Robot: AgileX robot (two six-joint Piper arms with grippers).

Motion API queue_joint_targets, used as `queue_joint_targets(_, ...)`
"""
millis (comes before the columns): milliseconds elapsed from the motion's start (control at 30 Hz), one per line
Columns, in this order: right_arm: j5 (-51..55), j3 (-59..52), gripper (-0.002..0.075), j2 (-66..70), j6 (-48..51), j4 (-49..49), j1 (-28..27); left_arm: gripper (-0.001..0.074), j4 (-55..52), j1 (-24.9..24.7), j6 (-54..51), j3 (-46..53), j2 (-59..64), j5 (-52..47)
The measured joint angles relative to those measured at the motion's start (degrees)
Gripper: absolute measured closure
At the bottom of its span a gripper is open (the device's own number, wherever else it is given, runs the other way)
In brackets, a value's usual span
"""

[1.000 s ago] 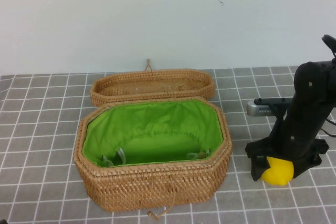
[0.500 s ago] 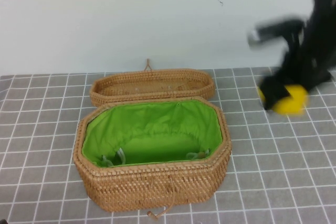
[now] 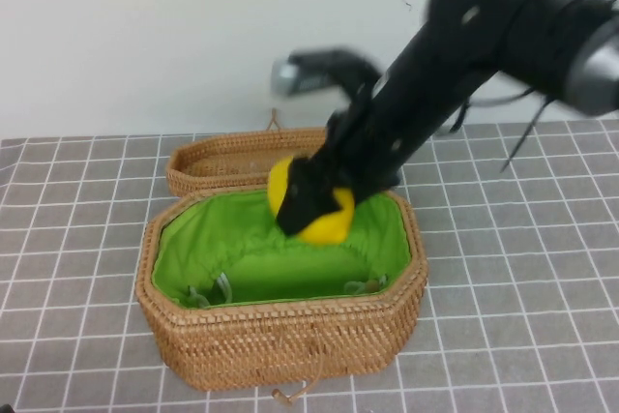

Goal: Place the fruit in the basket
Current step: Place the lemon on the basket

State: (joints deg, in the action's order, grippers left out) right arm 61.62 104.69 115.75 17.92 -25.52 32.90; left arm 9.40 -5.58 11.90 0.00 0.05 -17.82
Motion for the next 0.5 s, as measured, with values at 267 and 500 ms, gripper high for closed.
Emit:
queue_joint_targets(267,-0.1,-0.1,0.0205,6.7,-9.8,5.7,-0.1,0.0738,0.0,0.0,0.0,0.0,0.0,0.0)
queue_joint_targets(500,-0.6,-0.1,0.0127,7.8,-11.6,5.9,0.0,0.0738,0.0,0.0,0.0,0.0,0.0,0.0)
